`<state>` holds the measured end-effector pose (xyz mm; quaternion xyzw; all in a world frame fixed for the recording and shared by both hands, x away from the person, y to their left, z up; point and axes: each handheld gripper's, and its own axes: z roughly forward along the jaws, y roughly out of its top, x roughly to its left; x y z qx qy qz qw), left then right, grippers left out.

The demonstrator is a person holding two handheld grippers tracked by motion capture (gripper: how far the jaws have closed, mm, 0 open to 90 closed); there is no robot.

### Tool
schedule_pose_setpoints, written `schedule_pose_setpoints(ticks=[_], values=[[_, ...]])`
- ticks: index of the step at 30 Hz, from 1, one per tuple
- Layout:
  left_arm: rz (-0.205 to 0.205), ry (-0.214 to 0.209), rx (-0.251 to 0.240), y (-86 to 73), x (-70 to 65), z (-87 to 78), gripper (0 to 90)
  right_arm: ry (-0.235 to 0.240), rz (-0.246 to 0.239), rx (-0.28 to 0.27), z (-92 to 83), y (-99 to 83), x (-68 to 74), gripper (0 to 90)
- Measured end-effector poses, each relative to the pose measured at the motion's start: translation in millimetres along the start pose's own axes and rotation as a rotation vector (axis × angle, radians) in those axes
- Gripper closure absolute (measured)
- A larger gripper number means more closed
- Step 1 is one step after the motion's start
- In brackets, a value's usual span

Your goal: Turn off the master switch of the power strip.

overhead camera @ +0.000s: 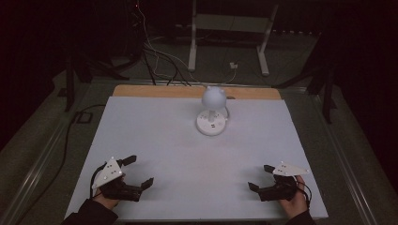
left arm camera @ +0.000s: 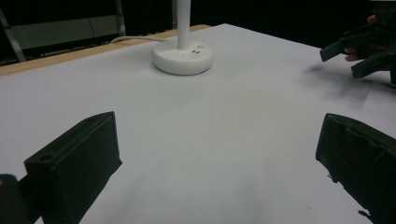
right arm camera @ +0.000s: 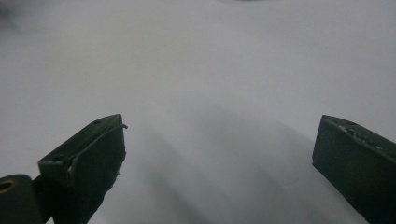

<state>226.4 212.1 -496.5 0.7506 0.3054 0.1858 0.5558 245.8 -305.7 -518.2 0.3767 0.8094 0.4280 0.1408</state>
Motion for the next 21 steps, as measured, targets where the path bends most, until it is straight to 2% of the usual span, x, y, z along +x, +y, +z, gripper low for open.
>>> schedule_pose_setpoints(ticks=[5,13,21], values=[[-0.001,-0.001,0.003,-0.1,-0.1,0.2,0.3,0.003,-0.016,0.013,4.2,1.0,1.6,2.6],[-0.004,0.003,0.008,-0.3,-0.3,0.8,0.3,-0.008,-0.03,0.001,4.2,2.0,2.1,2.6],[-0.003,0.002,0.009,-0.4,-0.3,1.1,0.3,-0.003,-0.021,-0.005,4.0,2.0,2.0,2.6]])
